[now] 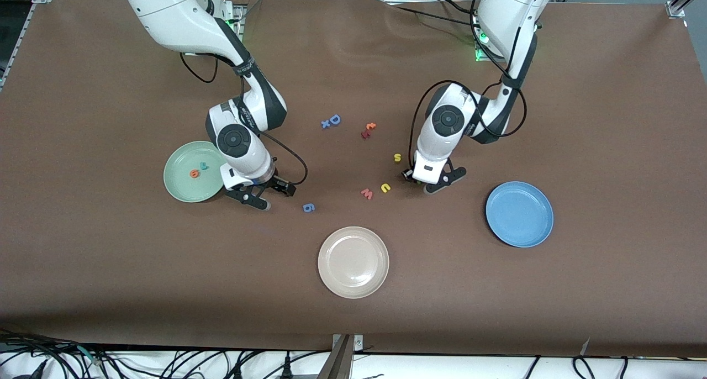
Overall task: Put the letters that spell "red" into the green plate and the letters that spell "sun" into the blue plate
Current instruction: 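Grasp the teal b while the left gripper places the green u, then place the b on the green plate while the left gripper reaches the s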
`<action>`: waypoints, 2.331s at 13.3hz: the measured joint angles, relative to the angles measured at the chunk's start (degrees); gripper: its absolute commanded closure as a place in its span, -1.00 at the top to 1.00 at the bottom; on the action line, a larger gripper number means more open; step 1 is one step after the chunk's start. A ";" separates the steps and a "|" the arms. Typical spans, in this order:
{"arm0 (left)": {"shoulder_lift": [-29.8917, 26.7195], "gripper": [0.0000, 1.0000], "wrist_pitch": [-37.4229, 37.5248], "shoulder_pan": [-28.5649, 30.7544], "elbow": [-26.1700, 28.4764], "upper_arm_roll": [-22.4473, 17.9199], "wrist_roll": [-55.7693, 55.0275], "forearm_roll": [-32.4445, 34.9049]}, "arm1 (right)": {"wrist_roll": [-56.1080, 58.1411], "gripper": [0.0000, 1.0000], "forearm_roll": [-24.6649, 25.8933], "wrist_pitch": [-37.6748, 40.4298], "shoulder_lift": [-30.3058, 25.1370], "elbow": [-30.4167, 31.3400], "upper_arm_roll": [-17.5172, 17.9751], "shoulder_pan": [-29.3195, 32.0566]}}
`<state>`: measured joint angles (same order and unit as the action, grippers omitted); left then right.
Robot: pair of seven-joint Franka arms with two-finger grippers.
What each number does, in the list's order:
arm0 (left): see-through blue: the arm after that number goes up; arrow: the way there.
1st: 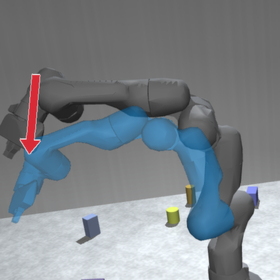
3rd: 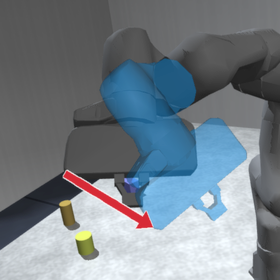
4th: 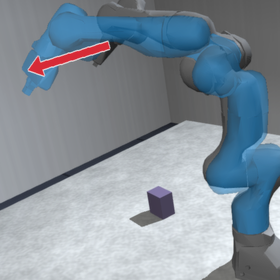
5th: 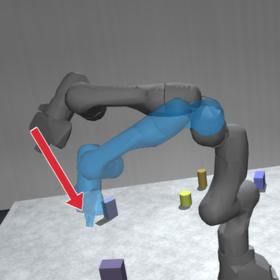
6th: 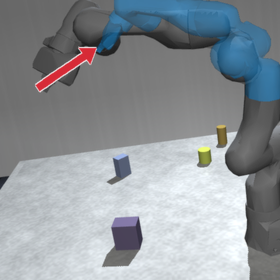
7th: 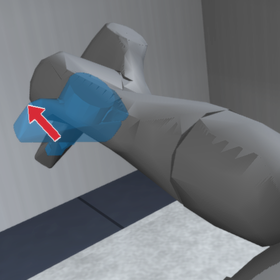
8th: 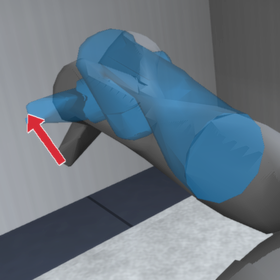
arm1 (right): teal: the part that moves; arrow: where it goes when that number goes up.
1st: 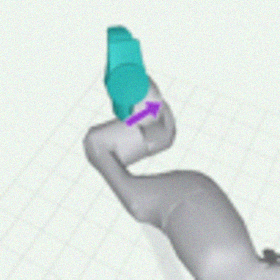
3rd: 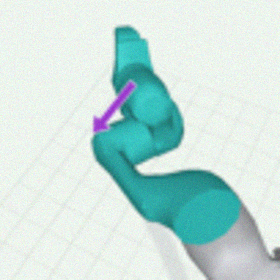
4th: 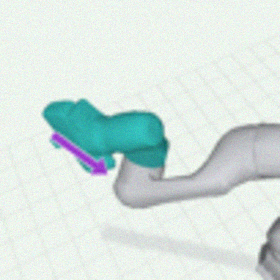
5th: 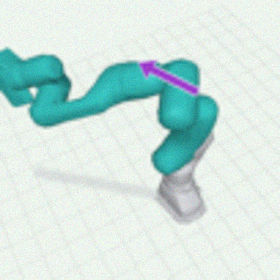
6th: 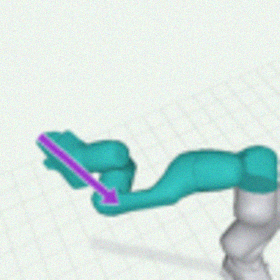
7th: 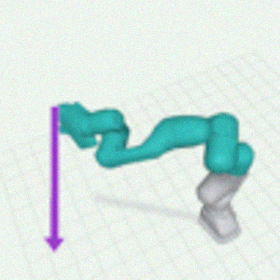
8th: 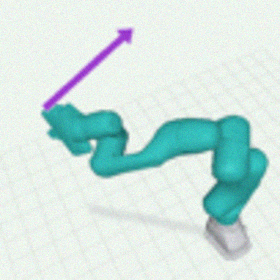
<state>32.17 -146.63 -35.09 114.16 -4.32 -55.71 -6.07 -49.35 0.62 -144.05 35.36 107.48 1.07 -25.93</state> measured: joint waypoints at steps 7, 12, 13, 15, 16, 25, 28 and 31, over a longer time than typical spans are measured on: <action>-2.50 -0.63 12.91 10.21 -7.31 -2.27 26.80 6.16 | -0.71 0.07 -0.01 -1.00 0.96 -0.26 -0.01 -0.86; -3.17 -0.54 12.90 18.89 -7.31 -2.34 48.17 9.08 | -0.81 -0.27 -0.01 -0.84 0.94 -0.38 -0.02 -0.86; -3.17 -0.17 12.90 20.12 -7.31 -2.31 51.62 9.21 | -0.81 -0.38 0.00 -0.82 0.91 -0.38 -0.02 -0.86; -3.16 0.98 12.90 22.16 -7.30 -2.30 56.89 9.25 | -0.82 -0.62 -0.02 -0.82 0.71 -0.47 0.12 -0.89; -3.14 0.99 12.91 22.67 -7.26 -2.28 57.86 9.25 | -0.82 -0.62 -0.02 -0.87 0.79 -0.47 0.14 -0.92; -3.06 0.99 14.73 22.45 -7.08 8.41 29.72 8.32 | 0.90 -0.62 -0.02 6.91 0.70 -3.50 -0.20 -0.61; -3.06 0.99 15.11 21.94 -6.11 15.96 17.16 8.35 | 6.76 -0.62 -0.02 20.01 -1.26 -9.51 -0.75 2.41; -3.29 1.00 15.11 21.64 -4.98 20.53 16.17 9.42 | 18.69 -0.62 -0.56 30.61 -5.65 -11.06 -1.09 8.21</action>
<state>28.87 -131.52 -13.45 109.18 16.21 -39.54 3.35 -30.66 0.06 -113.44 29.71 96.42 -0.02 -17.72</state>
